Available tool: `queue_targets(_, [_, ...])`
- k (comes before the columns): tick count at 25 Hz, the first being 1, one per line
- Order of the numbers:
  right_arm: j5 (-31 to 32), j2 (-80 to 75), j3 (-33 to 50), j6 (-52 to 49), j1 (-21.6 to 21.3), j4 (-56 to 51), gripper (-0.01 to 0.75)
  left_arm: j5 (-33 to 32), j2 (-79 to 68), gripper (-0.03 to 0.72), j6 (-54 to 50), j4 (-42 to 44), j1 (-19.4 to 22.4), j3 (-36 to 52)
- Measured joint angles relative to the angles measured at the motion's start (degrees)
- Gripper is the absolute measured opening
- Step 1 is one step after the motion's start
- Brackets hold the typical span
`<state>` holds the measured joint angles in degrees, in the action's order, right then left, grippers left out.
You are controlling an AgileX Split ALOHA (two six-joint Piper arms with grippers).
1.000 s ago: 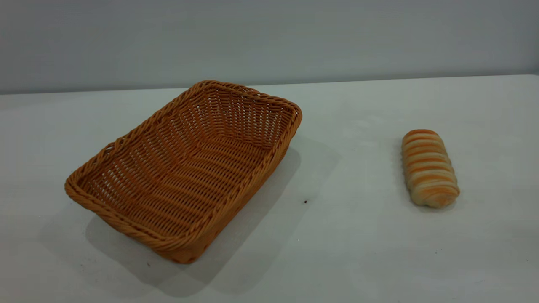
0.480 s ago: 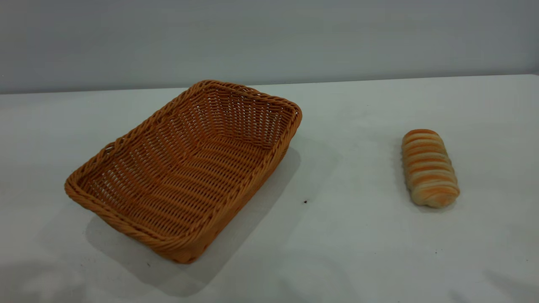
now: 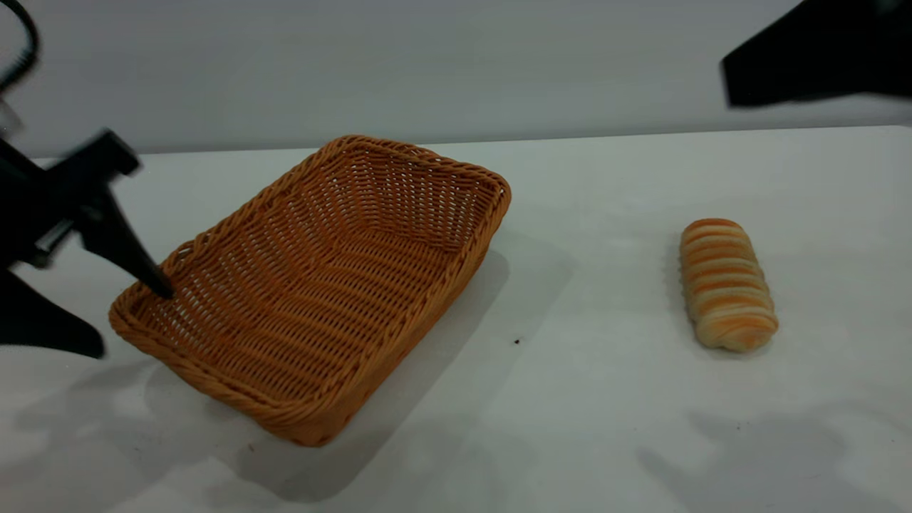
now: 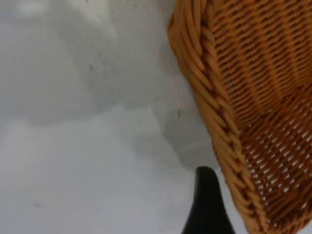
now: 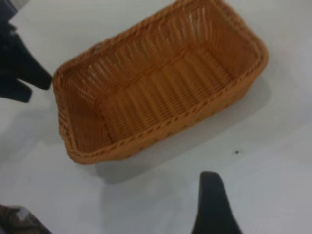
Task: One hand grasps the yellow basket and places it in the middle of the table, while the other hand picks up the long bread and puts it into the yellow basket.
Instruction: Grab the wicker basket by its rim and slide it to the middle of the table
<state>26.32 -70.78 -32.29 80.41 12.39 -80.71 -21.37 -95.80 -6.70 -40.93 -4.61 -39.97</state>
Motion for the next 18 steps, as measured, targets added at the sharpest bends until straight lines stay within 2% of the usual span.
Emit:
queue_targets(5, [-1.12,-3.82,-0.02,3.69,0.24,-2.88,0.549,3.45,-4.45,0.582,-1.43,-1.97,-4.97,-0.36])
queue_targets(11, [-1.29,-4.03,-0.02,4.49,0.24,-3.76,0.549,8.44,-8.78,0.569,-5.63,-2.29,-8.73,-0.43])
queue_targets(16, [-1.5,-4.03,-0.02,4.56,0.24,-4.0,0.549,17.05,-14.2,0.53,-11.24,-3.18,-11.45,-0.43])
queue_targets(18, [-1.53,-4.03,-0.02,4.56,0.24,-4.0,0.548,19.72,-16.3,0.488,-13.48,-4.01,-12.07,-0.43])
